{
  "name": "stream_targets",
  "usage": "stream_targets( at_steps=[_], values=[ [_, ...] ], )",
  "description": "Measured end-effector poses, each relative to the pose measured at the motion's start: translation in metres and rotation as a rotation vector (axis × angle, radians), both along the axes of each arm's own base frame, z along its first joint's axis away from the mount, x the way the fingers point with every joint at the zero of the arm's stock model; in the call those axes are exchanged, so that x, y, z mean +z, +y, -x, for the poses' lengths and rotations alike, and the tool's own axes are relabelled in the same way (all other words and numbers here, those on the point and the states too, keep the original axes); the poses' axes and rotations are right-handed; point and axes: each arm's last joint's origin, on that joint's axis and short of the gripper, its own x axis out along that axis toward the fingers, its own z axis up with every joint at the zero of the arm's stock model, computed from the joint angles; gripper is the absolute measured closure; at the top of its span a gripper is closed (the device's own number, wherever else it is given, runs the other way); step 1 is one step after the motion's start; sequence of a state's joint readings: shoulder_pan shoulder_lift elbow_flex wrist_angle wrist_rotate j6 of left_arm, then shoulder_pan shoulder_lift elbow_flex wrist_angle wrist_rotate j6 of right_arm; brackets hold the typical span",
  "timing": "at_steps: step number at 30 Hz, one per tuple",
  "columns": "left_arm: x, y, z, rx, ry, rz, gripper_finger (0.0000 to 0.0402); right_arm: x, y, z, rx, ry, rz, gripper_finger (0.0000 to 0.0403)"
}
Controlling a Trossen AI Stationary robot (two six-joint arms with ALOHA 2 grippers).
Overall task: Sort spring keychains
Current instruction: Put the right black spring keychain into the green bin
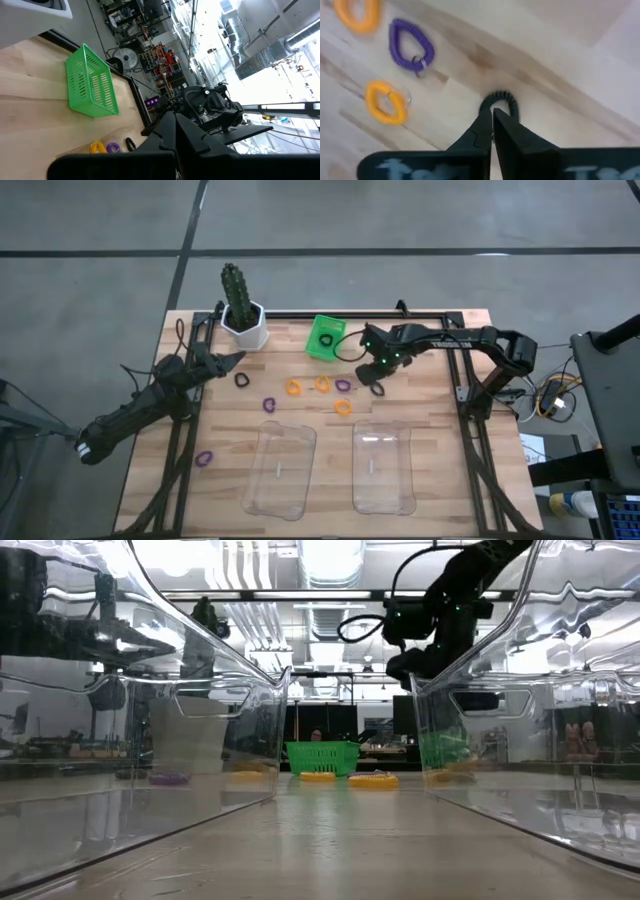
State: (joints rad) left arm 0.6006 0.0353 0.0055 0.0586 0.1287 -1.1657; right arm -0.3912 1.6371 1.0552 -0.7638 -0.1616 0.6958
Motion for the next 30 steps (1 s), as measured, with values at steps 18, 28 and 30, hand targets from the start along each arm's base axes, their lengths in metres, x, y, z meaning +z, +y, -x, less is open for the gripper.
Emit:
stream_targets(
  at_steps=[18,28,30],
  values=[
    [0.000,0.000,0.000,-0.001,-0.008,0.016,0.0401,-0.027,0.009,0.014,-0.019,0.095,0.053,0.0236],
    [0.000,0.000,0.000,-0.001,-0.007,0.014,0.0401,-0.032,0.012,0.015,-0.015,0.091,0.043,0.0267],
    [0.000,0.000,0.000,0.000,-0.007,0.014,0.0401,-0.032,0.013,0.014,-0.011,0.082,0.044,0.0270]
  ],
)
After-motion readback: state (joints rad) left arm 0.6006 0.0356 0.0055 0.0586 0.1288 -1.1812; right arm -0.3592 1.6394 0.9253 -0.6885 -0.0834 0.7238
